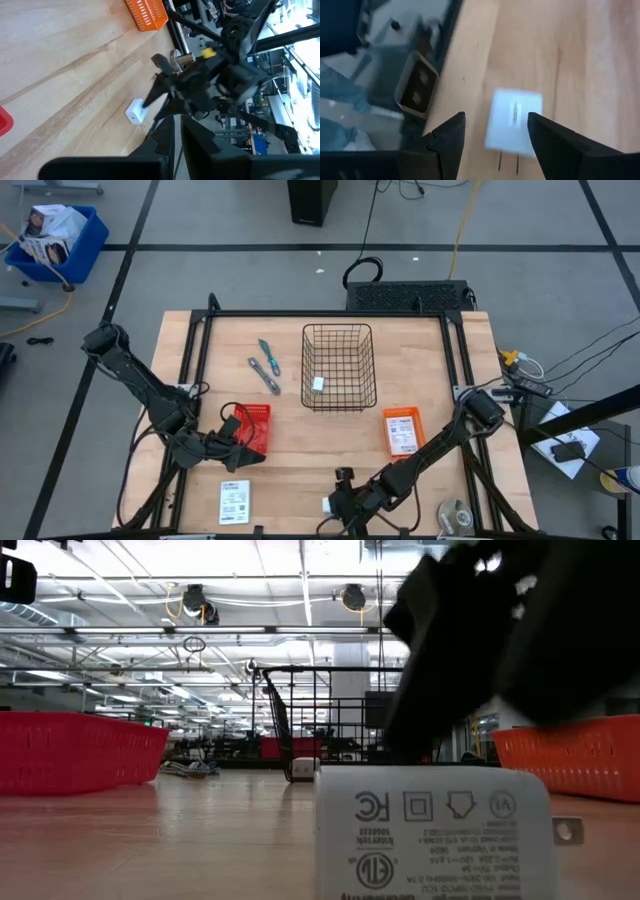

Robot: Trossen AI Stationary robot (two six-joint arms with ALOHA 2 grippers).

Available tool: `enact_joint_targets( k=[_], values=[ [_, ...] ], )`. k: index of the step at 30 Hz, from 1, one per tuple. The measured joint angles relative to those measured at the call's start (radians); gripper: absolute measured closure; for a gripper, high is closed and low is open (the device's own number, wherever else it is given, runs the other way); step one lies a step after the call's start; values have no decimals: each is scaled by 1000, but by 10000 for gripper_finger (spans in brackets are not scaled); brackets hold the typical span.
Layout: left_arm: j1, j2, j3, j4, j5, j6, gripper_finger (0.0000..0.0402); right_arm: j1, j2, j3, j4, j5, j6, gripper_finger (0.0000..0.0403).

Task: Pick and place items into bin
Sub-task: Put the white charger adapter into the wire basket

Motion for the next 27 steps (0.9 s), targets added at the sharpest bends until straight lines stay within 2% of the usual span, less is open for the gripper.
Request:
enact_joint_targets(
  k=[6,15,27],
  values=[
    [0,0,0,7,0,-4,366,2,31,3,14,34,43,197],
    [0,0,0,5,-3,-6,366,-5,59,0,-8,24,34,197],
    [0,0,0,6,-3,-6,366,-12,61,0,60,21,-51,209]
  ],
)
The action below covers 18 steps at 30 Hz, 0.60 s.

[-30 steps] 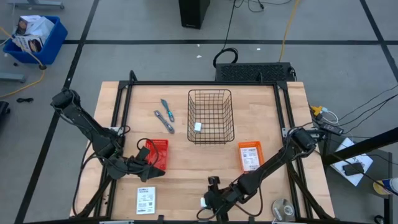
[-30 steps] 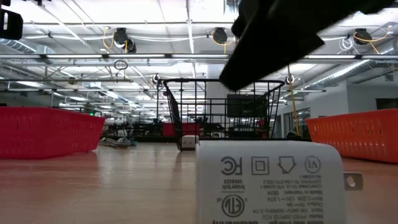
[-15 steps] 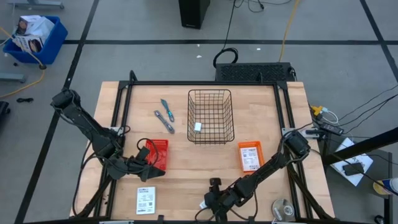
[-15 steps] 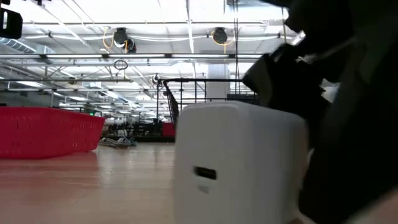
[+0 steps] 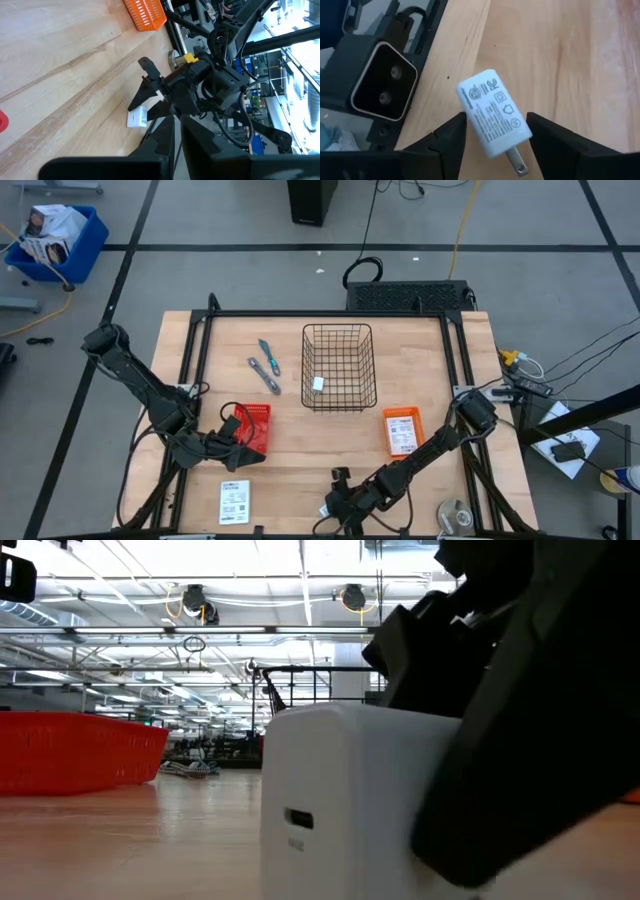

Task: Pick and place items into bin
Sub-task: Put the white charger adapter into the wire basket

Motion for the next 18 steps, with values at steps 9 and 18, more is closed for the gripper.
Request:
enact_joint_targets(
  k=[9,18],
  values=[
    [0,0,0,0,0,0,366,-14,-1,0,2,-73,-14,289],
    [0,0,0,0,0,-25,366,-94,-56,0,-15,85,12,289]
  ],
)
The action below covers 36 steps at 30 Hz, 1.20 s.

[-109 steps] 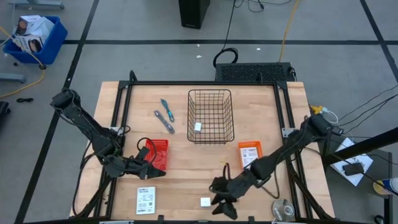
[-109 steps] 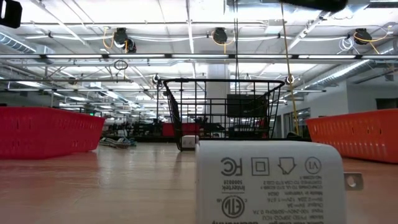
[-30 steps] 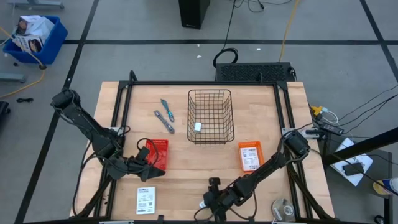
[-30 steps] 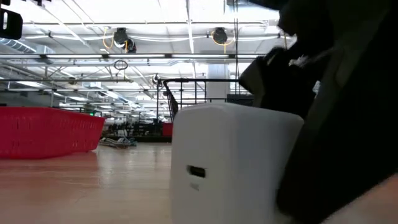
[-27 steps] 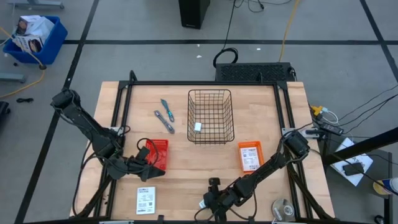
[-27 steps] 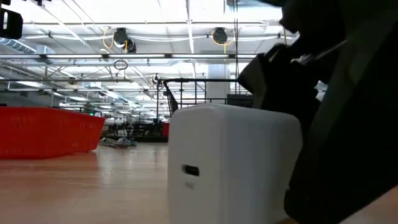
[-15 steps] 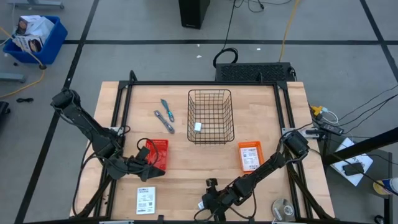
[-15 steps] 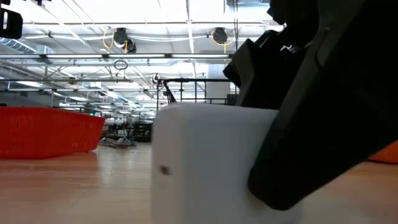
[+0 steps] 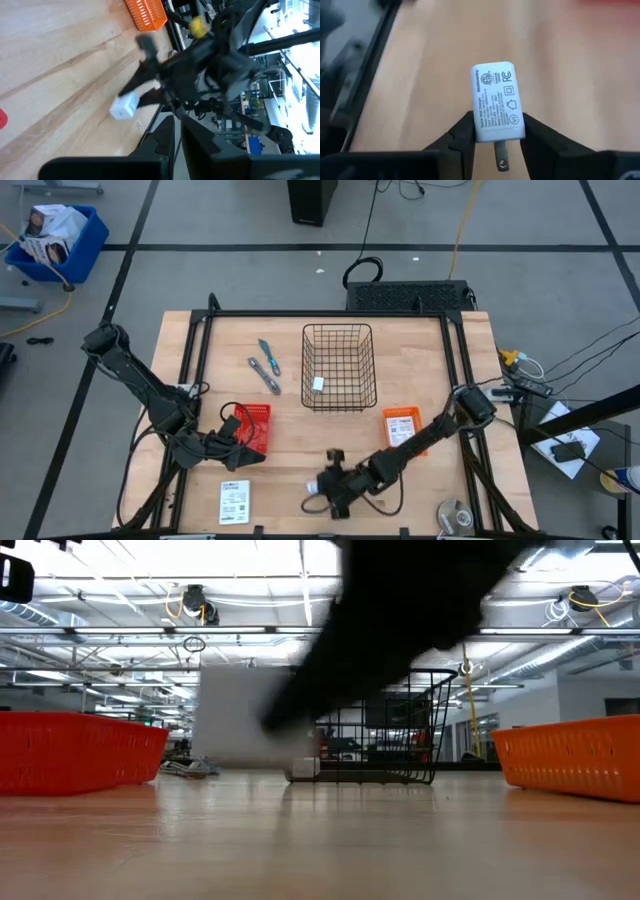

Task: Pick and place items into bin
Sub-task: Put the white charger adapter into the wire basket

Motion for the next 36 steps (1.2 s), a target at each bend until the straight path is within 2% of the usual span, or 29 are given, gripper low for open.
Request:
enact_joint_targets(
  k=[6,11,16,19,23,27,31,36],
  values=[
    [3,0,0,5,-3,-39,366,-53,-128,0,-49,90,-33,289],
    [24,0,0,38,-9,-60,366,-96,-275,0,-204,205,-13,289],
    [42,0,0,61,-12,-26,366,-160,-425,0,-343,392,3,289],
    [53,0,0,61,-17,-26,366,-232,-485,1,-375,429,-1,289],
    [67,0,0,61,-17,-17,366,-356,-497,1,-374,366,-43,289],
    [68,0,0,63,-17,-16,366,-491,-456,1,-381,218,-56,289],
    [66,0,0,86,-17,-17,366,-613,-398,1,-422,51,2,289],
    [65,0,0,99,-10,-17,366,-700,-310,0,-442,-96,25,289]
  ],
)
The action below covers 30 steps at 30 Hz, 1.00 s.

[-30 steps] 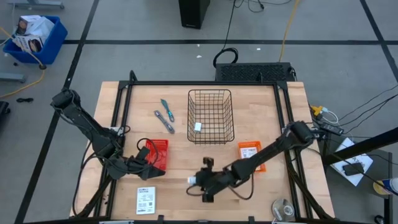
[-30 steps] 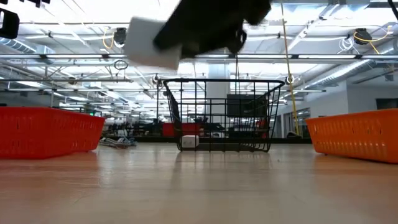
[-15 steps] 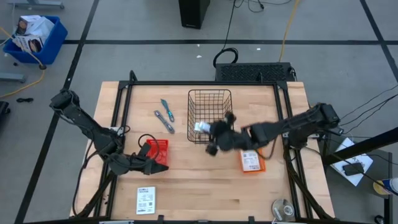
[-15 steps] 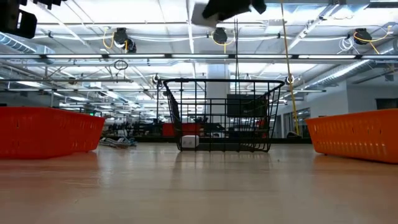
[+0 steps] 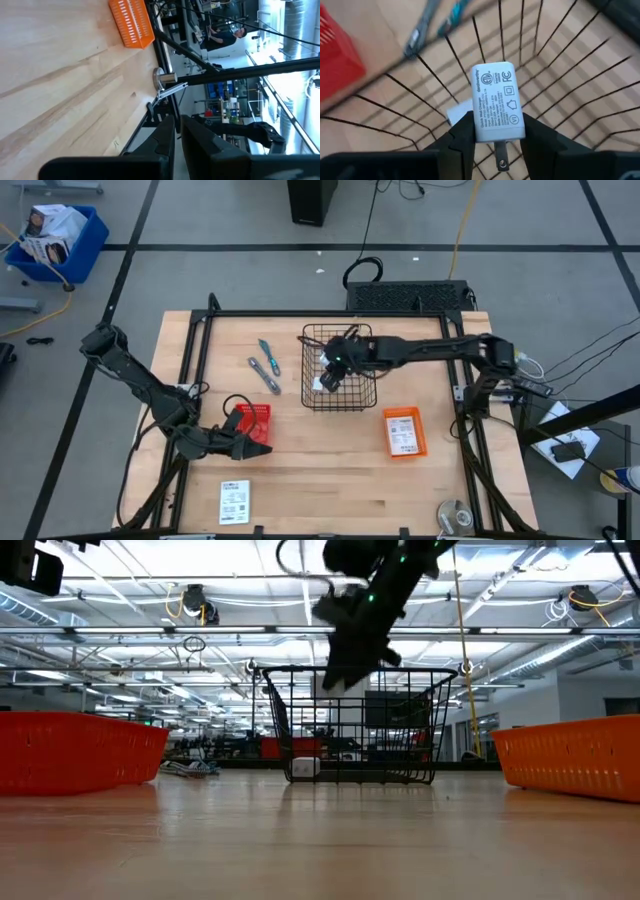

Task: Pick and place items into bin
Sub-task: Put the white charger adapter into the wire basket, then put the blue charger cable into the red bin

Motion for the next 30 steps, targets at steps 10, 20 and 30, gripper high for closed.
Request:
enact_joint_targets(
  k=[10,20,30],
  values=[
    [3,0,0,84,12,20,366,-67,141,0,-66,-110,59,288],
    [4,0,0,79,12,31,366,-77,107,0,-66,-117,46,206],
    [43,-2,0,119,7,139,366,-34,-69,0,-61,-116,76,208]
  ],
)
